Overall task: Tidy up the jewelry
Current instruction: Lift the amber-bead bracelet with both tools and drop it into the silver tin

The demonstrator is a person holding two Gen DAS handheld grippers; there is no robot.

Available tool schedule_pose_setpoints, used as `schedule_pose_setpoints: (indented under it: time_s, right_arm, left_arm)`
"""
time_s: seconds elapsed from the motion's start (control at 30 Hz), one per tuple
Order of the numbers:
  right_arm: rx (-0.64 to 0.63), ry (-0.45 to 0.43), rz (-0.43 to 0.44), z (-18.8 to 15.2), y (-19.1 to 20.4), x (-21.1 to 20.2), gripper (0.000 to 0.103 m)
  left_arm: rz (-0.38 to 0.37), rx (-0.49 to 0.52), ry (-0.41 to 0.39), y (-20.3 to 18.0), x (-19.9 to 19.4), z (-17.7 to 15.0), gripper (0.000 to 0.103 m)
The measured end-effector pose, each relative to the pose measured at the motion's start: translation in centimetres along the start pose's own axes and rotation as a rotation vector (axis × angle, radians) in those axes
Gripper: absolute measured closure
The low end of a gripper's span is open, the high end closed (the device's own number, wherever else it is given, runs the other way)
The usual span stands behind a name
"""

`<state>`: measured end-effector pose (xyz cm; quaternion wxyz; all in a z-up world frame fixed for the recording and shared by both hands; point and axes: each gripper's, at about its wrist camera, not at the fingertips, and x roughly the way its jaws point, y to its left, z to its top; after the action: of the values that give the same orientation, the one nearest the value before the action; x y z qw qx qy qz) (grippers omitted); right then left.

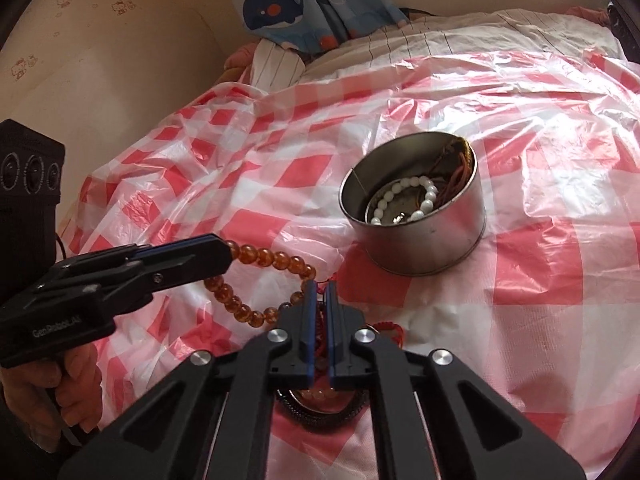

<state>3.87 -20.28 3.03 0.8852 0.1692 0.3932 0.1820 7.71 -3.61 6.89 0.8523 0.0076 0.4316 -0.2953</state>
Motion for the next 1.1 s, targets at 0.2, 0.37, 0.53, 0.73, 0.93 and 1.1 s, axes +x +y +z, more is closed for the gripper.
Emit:
schedule_pose_setpoints:
  time_s: [0.2,0.37,0.53,0.73,0.93,1.1]
  right_arm:
    - [0.046,-0.087,0.084,0.6,-0.2,-2.7,0.099]
    - [0.104,-0.162,0.136,1.7,-1.1,-5.4,0.099]
    - [0.151,-0.195,0.162,2.7,-2.3,-6.6,0.099]
    - [0.142,-0.238,0.167,4.6,-2.2,-7.9,0.099]
    - [0.105,-0.290,0.164,7.9,-1.8,-8.6,0.099]
    - [0.085,-0.255,0.090,9.2,-2.7,-6.7,0.099]
  left_arm:
    - [-0.012,-0.019,-0.019,0.3,-0.4,0.3,0.093]
    - [-0.037,-0.026,-0.055,-0.2,-1.6,1.0,0.093]
    - [-0.075,-0.050,-0.084,-0.6,-2.3,2.2,0.093]
    - [-0.126,-0.061,-0.134,-2.0,-3.2,4.7,0.093]
    - [-0.168,-0.095,-0.181,-2.7,-2.4,7.2,0.093]
    - [-0.215,-0.176,-0.162,-2.0,1.3,8.7,0.092]
